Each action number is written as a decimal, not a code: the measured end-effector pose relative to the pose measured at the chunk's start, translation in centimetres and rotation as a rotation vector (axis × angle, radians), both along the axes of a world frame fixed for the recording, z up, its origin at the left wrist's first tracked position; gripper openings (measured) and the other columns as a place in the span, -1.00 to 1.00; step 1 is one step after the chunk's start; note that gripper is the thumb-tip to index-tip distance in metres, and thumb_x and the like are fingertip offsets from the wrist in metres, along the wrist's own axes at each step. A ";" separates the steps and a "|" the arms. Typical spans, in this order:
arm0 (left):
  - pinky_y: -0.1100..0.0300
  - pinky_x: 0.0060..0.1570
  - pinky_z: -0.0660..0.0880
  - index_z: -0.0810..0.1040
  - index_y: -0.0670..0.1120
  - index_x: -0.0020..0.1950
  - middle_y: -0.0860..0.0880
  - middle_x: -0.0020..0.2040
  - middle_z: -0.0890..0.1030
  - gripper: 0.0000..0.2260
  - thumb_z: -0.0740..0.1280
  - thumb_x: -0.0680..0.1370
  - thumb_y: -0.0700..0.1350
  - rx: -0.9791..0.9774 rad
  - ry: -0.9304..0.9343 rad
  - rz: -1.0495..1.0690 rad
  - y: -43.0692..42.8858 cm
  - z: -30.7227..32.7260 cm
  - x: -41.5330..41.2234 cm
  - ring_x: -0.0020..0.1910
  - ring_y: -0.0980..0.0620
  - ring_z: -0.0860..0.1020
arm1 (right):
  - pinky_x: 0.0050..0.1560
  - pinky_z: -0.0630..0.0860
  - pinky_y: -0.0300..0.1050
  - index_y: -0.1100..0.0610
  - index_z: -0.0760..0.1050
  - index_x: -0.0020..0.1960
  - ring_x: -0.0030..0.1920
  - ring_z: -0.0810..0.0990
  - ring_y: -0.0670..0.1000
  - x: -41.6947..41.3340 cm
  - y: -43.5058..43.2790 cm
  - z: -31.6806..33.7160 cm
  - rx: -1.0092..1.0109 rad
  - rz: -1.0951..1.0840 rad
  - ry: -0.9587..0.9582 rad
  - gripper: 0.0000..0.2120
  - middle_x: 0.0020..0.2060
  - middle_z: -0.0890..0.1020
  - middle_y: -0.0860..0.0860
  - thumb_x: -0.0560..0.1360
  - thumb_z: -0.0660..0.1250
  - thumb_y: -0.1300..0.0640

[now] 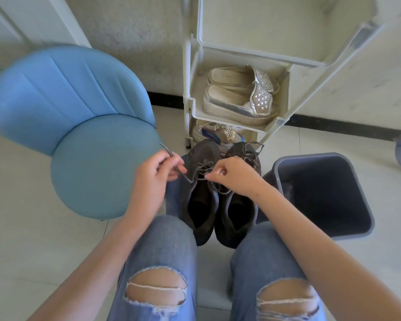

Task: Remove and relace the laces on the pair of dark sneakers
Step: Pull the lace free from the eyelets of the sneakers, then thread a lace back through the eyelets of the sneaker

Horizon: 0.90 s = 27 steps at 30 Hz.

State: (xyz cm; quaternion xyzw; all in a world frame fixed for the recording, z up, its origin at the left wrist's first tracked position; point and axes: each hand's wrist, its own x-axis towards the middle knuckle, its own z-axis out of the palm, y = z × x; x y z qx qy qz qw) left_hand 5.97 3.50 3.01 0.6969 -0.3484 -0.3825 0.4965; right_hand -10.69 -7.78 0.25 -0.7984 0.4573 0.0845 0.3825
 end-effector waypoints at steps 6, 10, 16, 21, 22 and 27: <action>0.22 -0.44 0.34 0.43 -0.06 -0.25 -0.05 -0.33 0.43 -0.73 0.13 0.64 -0.17 0.400 -0.193 -0.155 -2.4 0.6 0.5 -0.47 0.06 0.36 | 0.20 0.42 0.07 0.10 0.53 0.08 0.26 0.37 0.10 -0.2 0.2 1.3 -0.112 -0.012 0.142 -0.70 0.05 0.61 0.04 0.52 0.32 -0.11; 0.14 -0.08 0.43 0.58 -0.21 -0.02 -0.17 0.02 0.63 -0.68 0.21 0.60 0.03 0.787 -0.535 -0.543 -4.2 -1.1 -0.8 -0.09 -0.11 0.57 | 0.16 0.43 0.05 0.18 0.56 0.07 0.25 0.41 0.13 -0.4 0.8 1.5 -0.090 -0.089 0.129 -0.66 0.04 0.62 0.10 0.53 0.32 -0.10; 0.08 0.00 0.52 0.67 -0.14 -0.12 -0.09 -0.17 0.66 -0.77 0.43 0.47 0.03 0.770 -0.528 -0.543 -3.7 -3.0 -1.1 -0.11 -0.09 0.62 | -0.07 0.53 -0.03 0.19 0.60 -0.06 -0.01 0.60 0.06 -1.3 2.9 0.7 -0.135 -0.067 0.181 -0.50 -0.14 0.67 0.06 0.44 0.33 -0.28; 0.21 -0.30 0.34 0.67 -0.13 -0.19 -0.08 -0.30 0.58 -0.84 0.34 0.53 -0.13 0.561 -0.382 -0.476 -2.5 -1.5 0.3 -0.34 0.01 0.47 | -0.05 0.37 -0.05 0.06 0.55 -0.04 0.19 0.42 0.03 -0.7 3.7 -0.3 -0.270 0.007 0.166 -0.62 -0.07 0.62 0.00 0.48 0.29 -0.26; 0.22 -0.35 0.31 0.66 -0.11 -0.20 -0.06 -0.34 0.55 -0.83 0.33 0.54 -0.14 0.503 -0.278 -0.449 -2.2 -0.5 0.7 -0.39 0.04 0.42 | -0.05 0.38 -0.06 0.05 0.54 -0.02 0.19 0.43 0.03 -0.7 3.7 -0.6 -0.276 0.023 0.169 -0.67 -0.08 0.62 0.00 0.49 0.29 -0.22; 0.21 -0.32 0.24 0.63 -0.15 -0.11 -0.08 -0.33 0.40 -0.76 0.25 0.59 -0.06 0.312 -0.094 -0.241 -0.4 1.8 3.7 -0.35 0.04 0.30 | -0.03 0.43 -0.05 0.05 0.56 -0.02 0.17 0.43 0.02 -1.1 3.5 -1.3 -0.241 -0.007 0.134 -0.74 -0.08 0.61 0.01 0.51 0.29 -0.13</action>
